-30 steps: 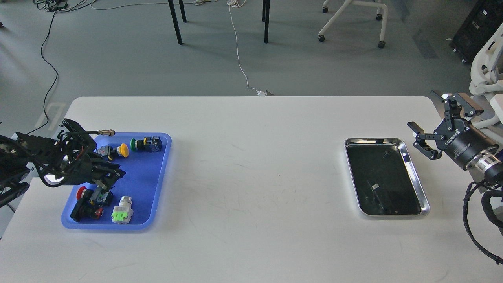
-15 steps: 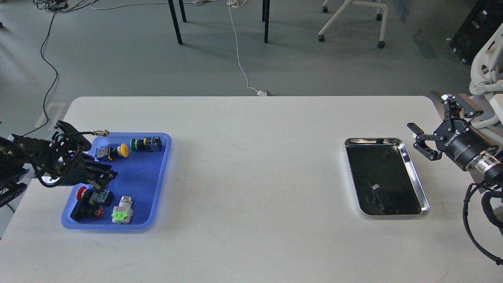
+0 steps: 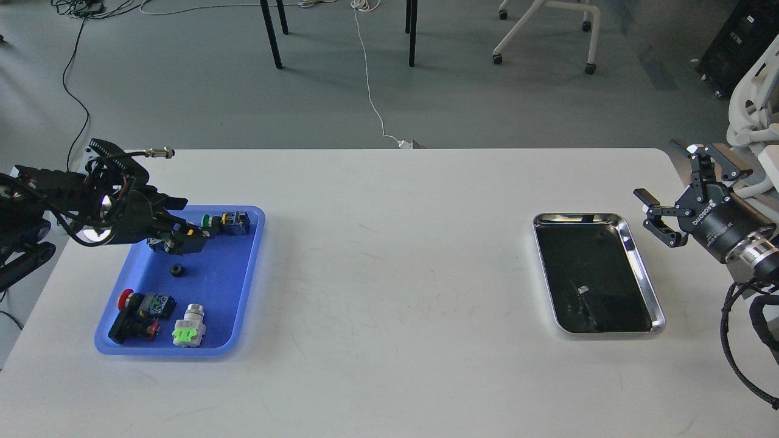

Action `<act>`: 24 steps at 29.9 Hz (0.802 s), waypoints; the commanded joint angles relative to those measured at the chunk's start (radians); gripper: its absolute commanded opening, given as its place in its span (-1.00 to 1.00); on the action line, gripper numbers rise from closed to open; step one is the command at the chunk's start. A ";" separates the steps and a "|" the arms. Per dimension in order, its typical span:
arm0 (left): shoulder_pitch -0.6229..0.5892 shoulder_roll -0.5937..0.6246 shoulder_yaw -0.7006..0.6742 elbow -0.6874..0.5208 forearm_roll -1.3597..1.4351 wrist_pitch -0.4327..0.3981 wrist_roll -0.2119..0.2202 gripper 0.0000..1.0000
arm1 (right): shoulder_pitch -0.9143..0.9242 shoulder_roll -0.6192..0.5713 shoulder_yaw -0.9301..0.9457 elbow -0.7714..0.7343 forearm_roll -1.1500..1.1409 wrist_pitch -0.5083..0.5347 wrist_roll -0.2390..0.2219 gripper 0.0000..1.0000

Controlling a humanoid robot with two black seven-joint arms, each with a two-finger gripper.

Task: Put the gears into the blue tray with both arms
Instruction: 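Raise the left gripper and move the right gripper over the metal tray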

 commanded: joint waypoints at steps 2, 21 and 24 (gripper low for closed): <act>-0.042 -0.017 -0.018 -0.052 -0.251 -0.046 0.000 0.94 | 0.000 0.000 -0.001 -0.001 -0.008 0.000 0.000 0.95; 0.413 -0.389 -0.528 -0.135 -1.173 -0.073 0.020 0.96 | 0.207 -0.104 -0.006 0.009 -0.822 0.000 0.000 0.96; 0.443 -0.411 -0.570 -0.135 -1.222 -0.073 0.069 0.96 | 0.300 -0.107 -0.026 0.009 -1.076 0.000 0.000 0.97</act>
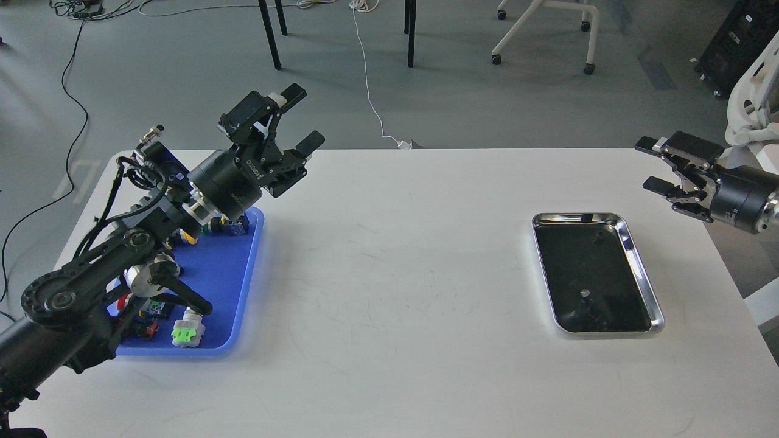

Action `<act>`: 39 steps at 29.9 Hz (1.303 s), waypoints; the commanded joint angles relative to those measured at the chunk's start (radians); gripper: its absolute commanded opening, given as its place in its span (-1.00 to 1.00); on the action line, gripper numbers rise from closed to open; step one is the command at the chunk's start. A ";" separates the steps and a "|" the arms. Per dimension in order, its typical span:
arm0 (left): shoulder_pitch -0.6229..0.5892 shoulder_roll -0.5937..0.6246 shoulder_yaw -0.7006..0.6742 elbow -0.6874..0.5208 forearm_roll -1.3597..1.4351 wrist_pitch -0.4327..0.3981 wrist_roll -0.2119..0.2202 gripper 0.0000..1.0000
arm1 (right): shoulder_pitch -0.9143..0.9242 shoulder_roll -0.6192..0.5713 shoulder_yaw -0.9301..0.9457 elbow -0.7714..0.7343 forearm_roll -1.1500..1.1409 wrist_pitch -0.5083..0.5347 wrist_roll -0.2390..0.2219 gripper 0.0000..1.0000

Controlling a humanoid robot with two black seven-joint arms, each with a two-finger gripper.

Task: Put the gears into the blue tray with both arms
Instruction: 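Raise the left gripper and move the right gripper over the metal tray, then lower the right gripper and grasp another black gear on the tray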

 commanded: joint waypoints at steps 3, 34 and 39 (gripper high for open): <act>0.033 -0.027 -0.047 0.000 -0.085 0.001 0.049 0.96 | 0.191 0.005 -0.112 0.000 -0.429 0.000 0.000 0.97; 0.051 -0.018 -0.070 0.000 -0.092 -0.003 0.052 0.96 | 0.449 0.447 -0.849 -0.374 -0.601 0.000 0.000 0.84; 0.055 -0.019 -0.072 0.000 -0.092 -0.003 0.052 0.96 | 0.422 0.447 -0.849 -0.385 -0.601 0.000 0.000 0.76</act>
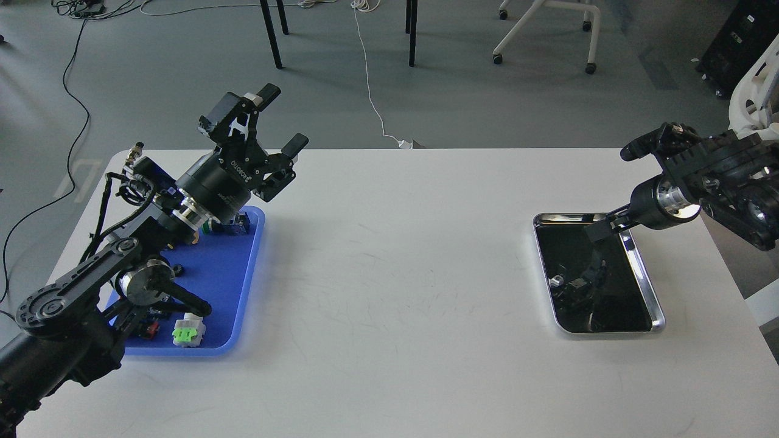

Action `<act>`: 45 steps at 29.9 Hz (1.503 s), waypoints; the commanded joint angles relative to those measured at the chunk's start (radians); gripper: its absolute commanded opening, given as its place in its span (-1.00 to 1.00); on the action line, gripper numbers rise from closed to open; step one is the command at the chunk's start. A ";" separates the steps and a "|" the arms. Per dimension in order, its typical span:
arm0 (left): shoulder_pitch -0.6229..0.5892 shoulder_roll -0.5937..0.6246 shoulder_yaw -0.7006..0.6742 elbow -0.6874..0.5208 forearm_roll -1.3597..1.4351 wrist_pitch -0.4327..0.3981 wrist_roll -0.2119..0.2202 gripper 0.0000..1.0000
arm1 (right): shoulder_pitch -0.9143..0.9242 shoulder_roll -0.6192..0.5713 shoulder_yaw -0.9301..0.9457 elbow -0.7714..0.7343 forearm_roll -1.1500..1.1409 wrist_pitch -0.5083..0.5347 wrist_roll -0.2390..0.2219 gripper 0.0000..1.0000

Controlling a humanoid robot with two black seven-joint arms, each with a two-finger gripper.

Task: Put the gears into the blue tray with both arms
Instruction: 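Lower the right gripper and grasp another black gear on the tray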

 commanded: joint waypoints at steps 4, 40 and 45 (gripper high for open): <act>0.002 0.001 0.000 -0.002 0.000 0.000 0.000 0.96 | -0.025 0.001 0.003 -0.020 0.002 0.000 0.000 0.76; 0.017 0.004 -0.016 -0.003 0.001 0.000 0.001 0.96 | -0.088 0.089 0.003 -0.132 0.013 -0.045 0.000 0.58; 0.017 0.004 -0.016 -0.003 0.001 0.000 0.000 0.96 | -0.090 0.089 0.002 -0.134 0.013 -0.045 0.000 0.55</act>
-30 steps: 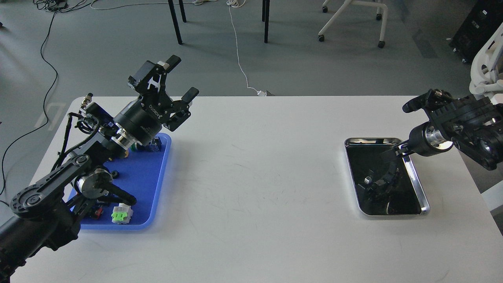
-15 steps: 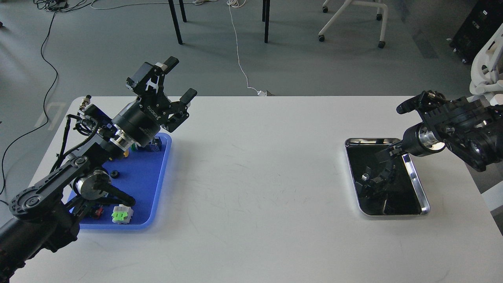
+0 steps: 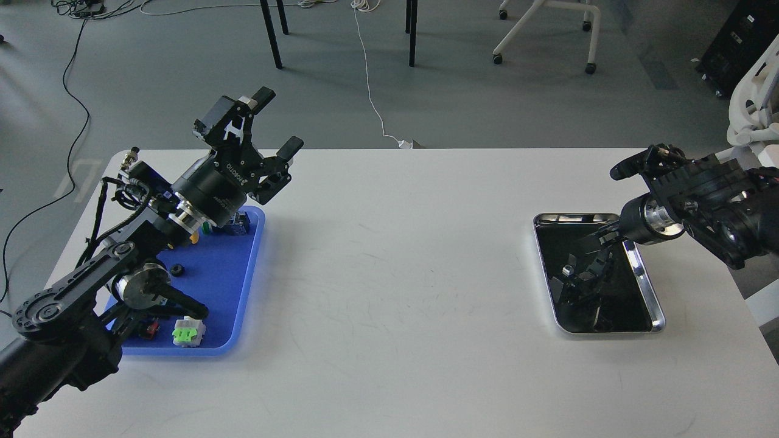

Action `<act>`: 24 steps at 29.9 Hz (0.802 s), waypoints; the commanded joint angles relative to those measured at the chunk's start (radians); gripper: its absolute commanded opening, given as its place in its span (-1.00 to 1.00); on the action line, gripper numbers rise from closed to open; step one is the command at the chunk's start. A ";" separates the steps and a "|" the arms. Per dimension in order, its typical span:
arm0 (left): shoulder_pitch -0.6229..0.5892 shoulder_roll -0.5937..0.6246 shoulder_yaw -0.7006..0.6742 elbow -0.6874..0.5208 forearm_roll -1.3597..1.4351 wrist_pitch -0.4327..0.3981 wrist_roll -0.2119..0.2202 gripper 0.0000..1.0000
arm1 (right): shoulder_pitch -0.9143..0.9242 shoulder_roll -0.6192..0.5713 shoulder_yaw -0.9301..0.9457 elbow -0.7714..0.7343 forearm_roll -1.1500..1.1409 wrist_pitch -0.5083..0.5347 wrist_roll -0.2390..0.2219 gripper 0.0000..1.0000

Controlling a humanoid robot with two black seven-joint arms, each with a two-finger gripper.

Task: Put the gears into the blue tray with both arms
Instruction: 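Lower the right gripper and grasp another black gear on the tray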

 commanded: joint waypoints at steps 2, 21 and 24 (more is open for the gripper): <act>0.001 0.001 -0.001 0.000 -0.001 0.000 0.000 0.96 | -0.001 0.000 -0.001 -0.002 0.000 0.000 0.000 0.55; 0.037 0.001 -0.036 -0.005 0.002 -0.008 0.000 0.96 | -0.014 0.000 0.000 -0.014 0.000 0.000 0.000 0.23; 0.035 0.001 -0.036 -0.005 0.002 -0.008 0.000 0.96 | -0.012 0.000 0.000 -0.014 0.000 0.000 0.000 0.19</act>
